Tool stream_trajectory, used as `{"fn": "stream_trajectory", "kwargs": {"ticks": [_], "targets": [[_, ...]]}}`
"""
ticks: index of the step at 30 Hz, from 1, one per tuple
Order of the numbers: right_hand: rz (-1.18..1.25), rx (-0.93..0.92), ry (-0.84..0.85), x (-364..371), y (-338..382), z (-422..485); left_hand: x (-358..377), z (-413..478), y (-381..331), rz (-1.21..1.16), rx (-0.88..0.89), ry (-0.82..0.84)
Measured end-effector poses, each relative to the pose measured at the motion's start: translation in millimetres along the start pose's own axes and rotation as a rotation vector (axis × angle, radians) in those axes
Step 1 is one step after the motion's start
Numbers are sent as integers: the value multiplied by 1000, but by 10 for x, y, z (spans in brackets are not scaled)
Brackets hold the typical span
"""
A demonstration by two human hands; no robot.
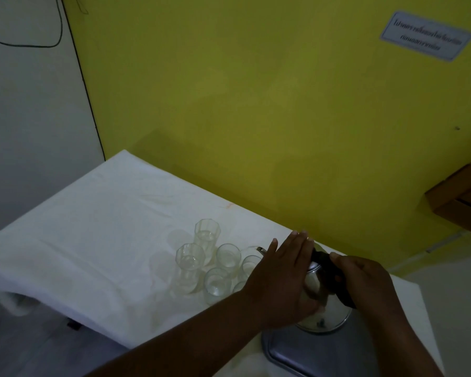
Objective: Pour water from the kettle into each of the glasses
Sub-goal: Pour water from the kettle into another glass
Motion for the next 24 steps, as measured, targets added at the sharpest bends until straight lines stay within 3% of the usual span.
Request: {"fn": "stream_trajectory", "kwargs": {"ticks": [9, 15, 24], "targets": [[195, 96, -98, 107, -97, -157, -53, 42, -41, 119, 30, 5], [248, 51, -78, 122, -110, -214, -90, -23, -78, 167, 36, -27], [34, 7, 92, 207, -155, -375, 53, -388, -26, 156, -12, -4]]}}
Point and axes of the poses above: each hand's wrist, its own z-axis towards the middle knuckle, its own x-axis out of the palm, y = z × x, the point moved 6 cm from there along z, towards the middle knuckle, and after that the axes turned 2 degrees about -z, right-handed, at the moved point
